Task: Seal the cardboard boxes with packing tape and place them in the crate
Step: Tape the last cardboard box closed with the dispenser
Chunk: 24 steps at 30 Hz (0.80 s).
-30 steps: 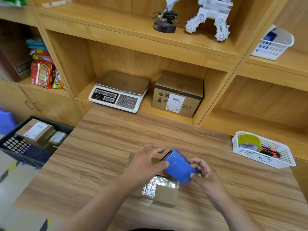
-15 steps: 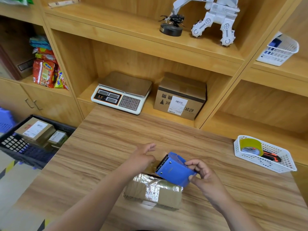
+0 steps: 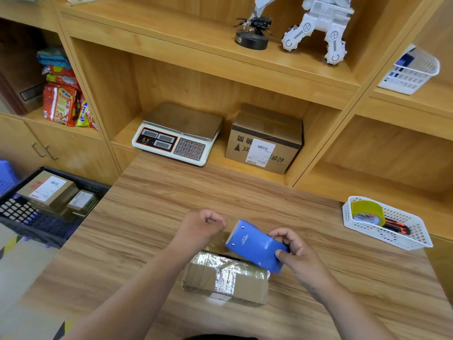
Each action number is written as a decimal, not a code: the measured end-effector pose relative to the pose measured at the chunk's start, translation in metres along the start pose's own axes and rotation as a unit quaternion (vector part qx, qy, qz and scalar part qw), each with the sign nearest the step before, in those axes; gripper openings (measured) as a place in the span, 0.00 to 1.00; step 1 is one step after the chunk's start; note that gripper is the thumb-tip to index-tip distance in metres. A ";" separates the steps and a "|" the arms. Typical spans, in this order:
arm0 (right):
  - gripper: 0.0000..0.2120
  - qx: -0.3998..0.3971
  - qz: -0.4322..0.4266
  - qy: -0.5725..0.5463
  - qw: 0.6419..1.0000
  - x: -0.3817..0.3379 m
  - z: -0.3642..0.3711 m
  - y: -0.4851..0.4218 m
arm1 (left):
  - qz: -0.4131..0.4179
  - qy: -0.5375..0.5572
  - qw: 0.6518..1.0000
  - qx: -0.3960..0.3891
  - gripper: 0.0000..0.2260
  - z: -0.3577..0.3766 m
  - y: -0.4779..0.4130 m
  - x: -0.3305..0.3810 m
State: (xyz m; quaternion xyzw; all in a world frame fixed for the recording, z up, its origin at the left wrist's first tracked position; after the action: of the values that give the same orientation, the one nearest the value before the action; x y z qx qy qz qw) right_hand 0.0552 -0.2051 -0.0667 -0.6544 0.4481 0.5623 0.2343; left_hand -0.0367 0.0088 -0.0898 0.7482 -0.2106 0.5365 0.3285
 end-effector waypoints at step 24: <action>0.30 -0.102 -0.195 0.416 0.882 -0.030 0.041 -0.010 | -0.050 -0.019 0.997 0.053 0.09 -0.020 -0.004 -0.057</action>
State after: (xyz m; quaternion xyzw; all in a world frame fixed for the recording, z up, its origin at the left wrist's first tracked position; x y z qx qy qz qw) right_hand 0.0431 -0.1578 -0.0507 -0.9224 0.3080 0.2241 0.0633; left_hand -0.0661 0.0238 -0.1403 0.7842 -0.1504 0.5155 0.3110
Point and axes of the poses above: each hand's wrist, its own y-axis away from the middle knuckle, its own z-axis out of the palm, x = y × z, the point moved 7 cm from there along -y, towards the middle knuckle, and after that the axes turned 12 degrees about x, right-handed, at the moved point
